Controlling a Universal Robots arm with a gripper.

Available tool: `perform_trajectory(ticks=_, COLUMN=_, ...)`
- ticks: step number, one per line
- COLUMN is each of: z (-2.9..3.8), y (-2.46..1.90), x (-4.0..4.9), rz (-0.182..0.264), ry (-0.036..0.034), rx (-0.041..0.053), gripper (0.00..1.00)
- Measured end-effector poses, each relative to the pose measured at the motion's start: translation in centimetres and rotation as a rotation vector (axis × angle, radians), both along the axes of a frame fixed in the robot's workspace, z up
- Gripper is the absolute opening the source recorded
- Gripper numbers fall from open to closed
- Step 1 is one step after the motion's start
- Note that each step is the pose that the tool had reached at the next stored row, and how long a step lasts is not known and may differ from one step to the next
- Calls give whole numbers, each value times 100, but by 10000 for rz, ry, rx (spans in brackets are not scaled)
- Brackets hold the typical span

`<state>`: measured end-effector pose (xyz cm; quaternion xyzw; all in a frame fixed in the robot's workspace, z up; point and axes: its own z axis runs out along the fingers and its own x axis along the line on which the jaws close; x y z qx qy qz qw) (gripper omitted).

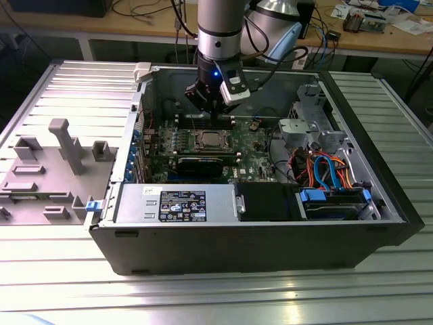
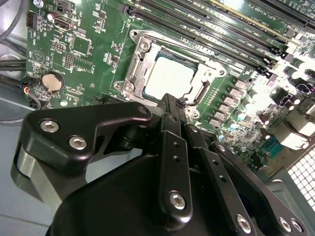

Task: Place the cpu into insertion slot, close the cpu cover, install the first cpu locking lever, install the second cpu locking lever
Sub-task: 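Install the first cpu locking lever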

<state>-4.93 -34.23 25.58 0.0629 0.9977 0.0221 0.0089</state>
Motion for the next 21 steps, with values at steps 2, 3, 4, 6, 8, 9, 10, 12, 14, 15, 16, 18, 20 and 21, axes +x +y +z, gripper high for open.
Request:
perform_trajectory(ticks=2, z=0, y=0, x=-1, rz=-1, ry=0, rx=0, gripper=11)
perform_trajectory(ticks=3, z=0, y=0, x=-1, rz=-1, ry=0, rx=0, gripper=11)
perform_trajectory(ticks=4, z=0, y=0, x=-2, rz=-1, ry=0, rx=0, gripper=11)
perform_trajectory(ticks=6, z=-1, y=0, x=-20, rz=-3, ry=-1, rx=0, gripper=11)
perform_trajectory(ticks=8, z=-1, y=-1, x=-39, rz=-1, ry=0, rx=0, gripper=11)
perform_trajectory(ticks=9, z=-1, y=-1, x=-58, rz=-1, ry=0, rx=-1, gripper=11)
perform_trajectory(ticks=10, z=-1, y=-1, x=-68, rz=-1, ry=0, rx=0, gripper=11)
perform_trajectory(ticks=12, z=-1, y=-1, x=-74, rz=87, ry=1, rx=0, gripper=11)
perform_trajectory(ticks=14, z=-1, y=-2, x=-75, rz=438, ry=1, rx=0, gripper=11)
perform_trajectory(ticks=15, z=-1, y=-1, x=-76, rz=770, ry=1, rx=-1, gripper=11)
perform_trajectory(ticks=16, z=-2, y=-2, x=-80, rz=991, ry=0, rx=0, gripper=11)
perform_trajectory(ticks=18, z=-1, y=-2, x=-114, rz=1010, ry=1, rx=-1, gripper=11)
perform_trajectory(ticks=20, z=-2, y=-2, x=-166, rz=1013, ry=1, rx=0, gripper=11)
perform_trajectory(ticks=21, z=-2, y=-2, x=-199, rz=1013, ry=1, rx=1, gripper=11)
